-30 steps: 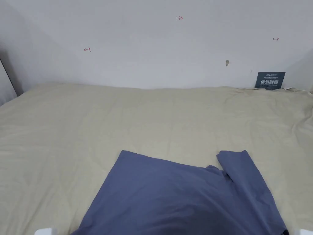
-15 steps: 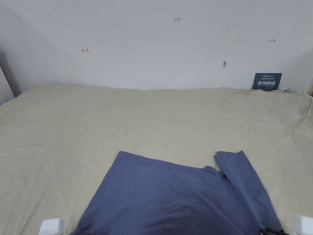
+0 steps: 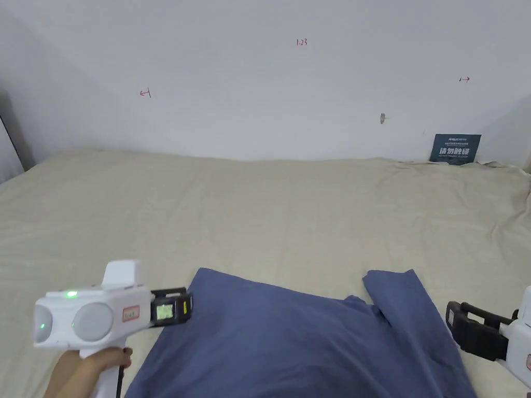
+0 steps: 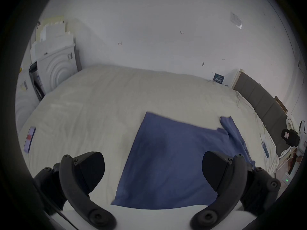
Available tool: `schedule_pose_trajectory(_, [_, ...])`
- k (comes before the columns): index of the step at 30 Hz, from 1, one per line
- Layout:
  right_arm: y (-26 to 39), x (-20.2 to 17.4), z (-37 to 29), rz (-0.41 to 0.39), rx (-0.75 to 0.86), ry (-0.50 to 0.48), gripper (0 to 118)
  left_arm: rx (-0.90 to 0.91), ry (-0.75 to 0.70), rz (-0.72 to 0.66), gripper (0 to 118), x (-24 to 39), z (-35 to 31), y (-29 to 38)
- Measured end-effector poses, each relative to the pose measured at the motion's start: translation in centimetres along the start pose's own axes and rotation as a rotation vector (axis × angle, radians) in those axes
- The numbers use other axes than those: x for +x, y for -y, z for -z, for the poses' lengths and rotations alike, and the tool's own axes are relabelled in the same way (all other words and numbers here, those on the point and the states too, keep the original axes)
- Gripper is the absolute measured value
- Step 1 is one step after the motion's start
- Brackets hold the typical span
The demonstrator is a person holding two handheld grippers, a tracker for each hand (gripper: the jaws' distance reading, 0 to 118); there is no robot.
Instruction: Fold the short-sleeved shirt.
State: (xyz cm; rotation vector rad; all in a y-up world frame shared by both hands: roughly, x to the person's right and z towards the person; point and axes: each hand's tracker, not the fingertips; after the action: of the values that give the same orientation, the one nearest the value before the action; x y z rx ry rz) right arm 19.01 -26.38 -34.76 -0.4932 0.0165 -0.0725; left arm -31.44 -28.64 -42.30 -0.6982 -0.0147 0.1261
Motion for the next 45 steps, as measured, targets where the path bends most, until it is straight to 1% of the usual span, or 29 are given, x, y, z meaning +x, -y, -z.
schedule_pose_trajectory(6, [-1.5, -0.2, 2.6, -0.016, 0.021, 0.016, 87, 0.023, -0.007, 0.025, 118, 1.5, 7.0, -5.6])
schedule_pose_trajectory(10, [-1.8, -0.1, 4.7, -0.008, 0.014, 0.021, 87, -0.01, -0.008, 0.063, 117, 2.4, 12.9, -8.0])
schedule_pose_trajectory(12, [-1.8, 0.0, 5.6, 0.004, 0.008, 0.02, 87, -0.043, -0.018, 0.105, 113, 2.7, 16.1, -8.5])
schedule_pose_trajectory(15, [-1.9, 0.3, 7.0, 0.014, -0.005, 0.028, 87, -0.121, -0.046, 0.143, 102, 2.8, 20.8, -8.5])
schedule_pose_trajectory(17, [-2.0, 0.5, 7.7, 0.02, -0.012, 0.029, 87, -0.192, -0.057, 0.166, 100, 2.6, 23.8, -8.1])
schedule_pose_trajectory(18, [-2.0, 0.6, 8.0, 0.023, -0.013, 0.031, 87, -0.223, -0.063, 0.168, 97, 2.4, 25.0, -7.9])
schedule_pose_trajectory(19, [-2.0, 0.7, 8.2, 0.026, -0.012, 0.032, 87, -0.249, -0.068, 0.174, 85, 2.3, 26.1, -7.7])
schedule_pose_trajectory(21, [-2.1, 1.0, 8.7, 0.034, -0.014, 0.037, 87, -0.273, -0.082, 0.174, 50, 2.1, 27.9, -7.5])
schedule_pose_trajectory(22, [-2.1, 1.2, 8.9, 0.039, -0.014, 0.037, 87, -0.281, -0.08, 0.165, 38, 1.9, 28.7, -7.3])
schedule_pose_trajectory(26, [-2.3, 1.4, 9.6, 0.055, -0.019, 0.045, 87, -0.338, -0.065, 0.171, 24, 1.6, 30.8, -7.3])
schedule_pose_trajectory(29, [-2.3, 1.4, 9.8, 0.058, -0.017, 0.048, 87, -0.395, -0.076, 0.155, 19, 1.3, 32.4, -7.2])
schedule_pose_trajectory(31, [-2.3, 1.4, 10.0, 0.052, -0.021, 0.05, 87, -0.412, -0.044, 0.124, 14, 1.1, 33.0, -7.2])
schedule_pose_trajectory(33, [-2.2, 1.5, 10.1, 0.051, -0.025, 0.051, 87, -0.408, -0.04, 0.105, 0, 1.1, 32.9, -7.2])
schedule_pose_trajectory(34, [-2.2, 1.5, 10.2, 0.053, -0.03, 0.048, 87, -0.412, -0.017, 0.086, 0, 0.9, 32.6, -7.2])
schedule_pose_trajectory(39, [-2.3, 1.4, 10.7, 0.042, -0.049, 0.048, 87, -0.396, 0.0, 0.056, 0, 0.3, 31.8, -7.4])
schedule_pose_trajectory(42, [-2.6, 1.6, 11.8, 0.057, -0.064, 0.029, 87, -0.339, 0.063, 0.003, 0, -0.1, 29.7, -7.5])
schedule_pose_trajectory(44, [-3.0, 2.0, 13.1, 0.07, -0.077, 0.014, 87, -0.291, 0.099, 0.011, 0, 0.0, 27.6, -7.7])
schedule_pose_trajectory(45, [-3.3, 2.1, 14.1, 0.064, -0.087, 0.016, 87, -0.268, 0.121, 0.009, 0, 0.0, 26.5, -7.7])
